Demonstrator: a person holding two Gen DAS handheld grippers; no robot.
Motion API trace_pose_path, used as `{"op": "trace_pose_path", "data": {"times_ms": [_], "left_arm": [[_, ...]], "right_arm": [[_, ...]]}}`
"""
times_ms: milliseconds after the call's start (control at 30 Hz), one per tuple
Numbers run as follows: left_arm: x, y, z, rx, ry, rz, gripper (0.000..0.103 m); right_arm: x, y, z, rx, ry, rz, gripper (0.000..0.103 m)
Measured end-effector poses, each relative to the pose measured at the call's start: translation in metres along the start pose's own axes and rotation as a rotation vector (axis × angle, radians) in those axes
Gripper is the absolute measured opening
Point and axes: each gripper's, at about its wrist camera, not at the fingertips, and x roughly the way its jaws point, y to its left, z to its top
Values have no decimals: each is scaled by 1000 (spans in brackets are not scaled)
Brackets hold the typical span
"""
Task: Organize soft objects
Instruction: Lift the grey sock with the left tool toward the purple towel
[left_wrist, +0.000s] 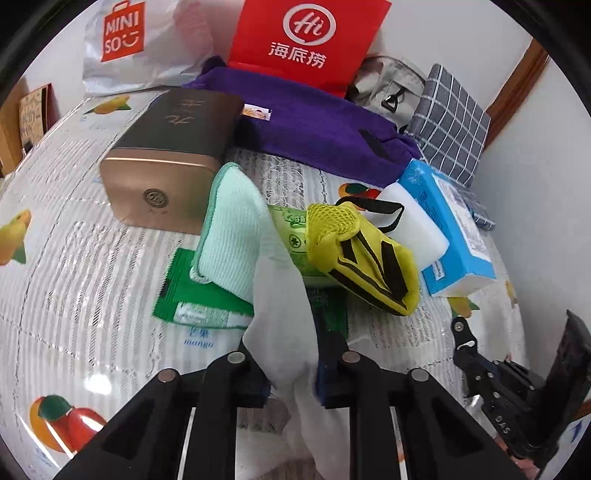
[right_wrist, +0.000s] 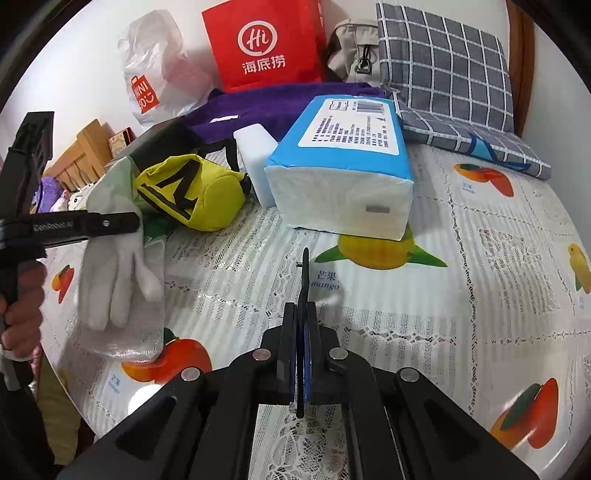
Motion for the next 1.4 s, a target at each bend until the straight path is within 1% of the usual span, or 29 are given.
{"op": "trace_pose_path", "data": {"times_ms": [133,233,300,433,567,633,700,967,1133,1400], "left_arm": [[-11,2,-2,1,-17,-1,13],[-22,2,-2,0,-38,-24,13],[-29,2,-3,2,-52,-27,13],[-43,5,-3,-8,-74,-35,12],[-55,11,-3,-17,-91,-41,12],[-62,13,-2,-24,-101,-41,12],[-68,15,0,-26,-111,-41,12],[-99,18,12,-18,-174,-30,12],[-112,22,29,-14,-204,-9,12],[-121,27,59,-12,-233,10,12]], "right_arm": [[1,-6,1,55,3,26,3],[0,-10,0,76,3,43,3],[0,-9,0,83,7,32,3],[-5,-1,2,35,25,-11,3],[-20,-4,7,65,7,5,3],[-29,-1,12,54,-9,-2,3],[-39,3,18,38,-28,-16,3],[-71,19,44,6,-103,-13,3],[-82,24,68,2,-131,-15,3],[-88,29,106,-13,-178,-24,3]]}}
